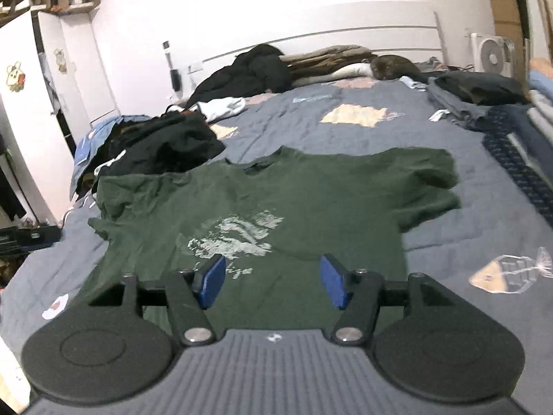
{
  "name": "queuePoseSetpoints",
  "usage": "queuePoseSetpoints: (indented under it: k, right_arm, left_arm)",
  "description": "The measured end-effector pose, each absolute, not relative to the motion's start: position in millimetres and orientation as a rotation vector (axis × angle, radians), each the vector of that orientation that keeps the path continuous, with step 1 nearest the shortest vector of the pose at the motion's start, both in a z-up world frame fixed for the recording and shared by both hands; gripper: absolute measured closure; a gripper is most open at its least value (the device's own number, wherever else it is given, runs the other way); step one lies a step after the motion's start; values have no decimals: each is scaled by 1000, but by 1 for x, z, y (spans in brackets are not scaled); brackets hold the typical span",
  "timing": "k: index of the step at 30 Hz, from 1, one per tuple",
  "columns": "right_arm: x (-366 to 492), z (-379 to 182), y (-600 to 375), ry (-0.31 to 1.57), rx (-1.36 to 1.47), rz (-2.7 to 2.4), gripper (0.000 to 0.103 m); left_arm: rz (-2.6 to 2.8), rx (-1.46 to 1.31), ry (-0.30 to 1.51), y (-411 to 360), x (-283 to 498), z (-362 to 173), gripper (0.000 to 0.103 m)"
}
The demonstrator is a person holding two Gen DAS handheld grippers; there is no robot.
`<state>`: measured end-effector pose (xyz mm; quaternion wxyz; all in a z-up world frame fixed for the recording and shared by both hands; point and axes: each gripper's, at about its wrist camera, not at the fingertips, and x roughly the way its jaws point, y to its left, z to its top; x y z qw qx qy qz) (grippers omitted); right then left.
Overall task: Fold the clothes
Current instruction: 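Open the left gripper and move it to the shirt sleeve, grasping it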
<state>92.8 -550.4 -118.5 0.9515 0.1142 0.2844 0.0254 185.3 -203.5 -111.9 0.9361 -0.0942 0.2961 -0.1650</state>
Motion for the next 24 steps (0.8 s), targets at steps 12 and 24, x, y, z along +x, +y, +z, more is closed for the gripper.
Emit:
queuePoseSetpoints:
  k: [12, 24]
  right_arm:
    - [128, -172, -536, 669, 151, 31, 42]
    - [158, -162, -543, 583, 280, 18, 42]
  left_arm:
    - [-313, -55, 645, -220, 200, -145, 43]
    - [-288, -36, 627, -222, 227, -152, 40]
